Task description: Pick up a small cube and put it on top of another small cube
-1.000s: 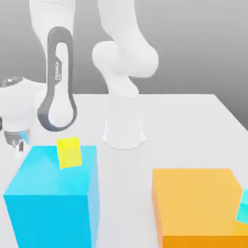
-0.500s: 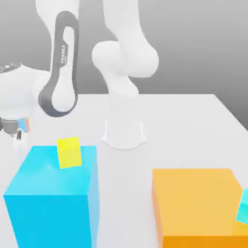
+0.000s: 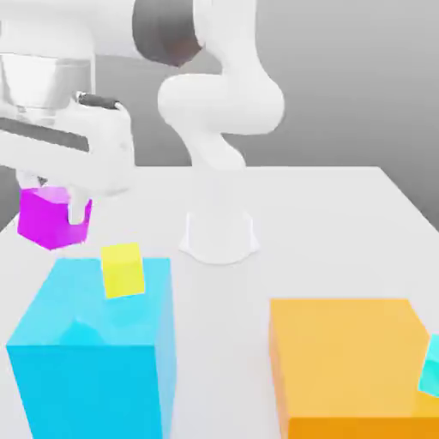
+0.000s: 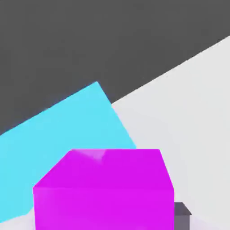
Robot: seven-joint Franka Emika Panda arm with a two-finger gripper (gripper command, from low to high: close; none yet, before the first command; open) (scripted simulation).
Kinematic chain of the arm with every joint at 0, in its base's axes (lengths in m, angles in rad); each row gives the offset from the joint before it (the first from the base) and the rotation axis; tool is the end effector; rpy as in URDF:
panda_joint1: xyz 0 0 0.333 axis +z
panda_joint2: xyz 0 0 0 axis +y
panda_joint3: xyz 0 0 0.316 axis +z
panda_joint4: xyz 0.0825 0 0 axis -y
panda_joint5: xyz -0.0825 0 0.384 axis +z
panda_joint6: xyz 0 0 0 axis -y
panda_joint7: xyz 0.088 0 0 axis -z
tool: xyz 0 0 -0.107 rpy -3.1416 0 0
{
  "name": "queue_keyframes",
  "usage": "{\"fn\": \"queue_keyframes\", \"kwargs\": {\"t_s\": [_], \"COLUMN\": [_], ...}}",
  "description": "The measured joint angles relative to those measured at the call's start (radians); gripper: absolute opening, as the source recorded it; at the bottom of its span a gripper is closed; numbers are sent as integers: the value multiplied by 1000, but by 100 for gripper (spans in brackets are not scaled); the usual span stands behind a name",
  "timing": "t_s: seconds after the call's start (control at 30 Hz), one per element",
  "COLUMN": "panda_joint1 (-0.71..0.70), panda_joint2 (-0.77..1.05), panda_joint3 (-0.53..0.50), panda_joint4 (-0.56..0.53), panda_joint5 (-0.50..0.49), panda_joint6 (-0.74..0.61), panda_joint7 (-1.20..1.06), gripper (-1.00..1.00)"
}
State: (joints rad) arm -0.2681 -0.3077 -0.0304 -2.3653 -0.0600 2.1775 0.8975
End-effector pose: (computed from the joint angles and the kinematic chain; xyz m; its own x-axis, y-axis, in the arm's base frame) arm 0.4399 -0.1382 0.4567 0.3902 -0.9143 0.1084 -0.9149 -0.3982 -0.0656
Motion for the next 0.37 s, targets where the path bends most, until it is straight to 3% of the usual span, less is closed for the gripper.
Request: {"fn": "queue_keyframes", "kwargs": {"t_s": [0.13,0.27,0.3,0.37], "panda_joint1": [46,45,44,44], "panda_joint2": [-14,53,63,63], "panda_joint3": [0,-10,-10,-10], "panda_joint4": [32,-58,-72,-72], "panda_joint5": [38,54,55,55], "panda_joint6": [-129,-7,15,15], "panda_joint7": [-129,-162,-163,-163], "gripper": [-100,-100,100,100]}}
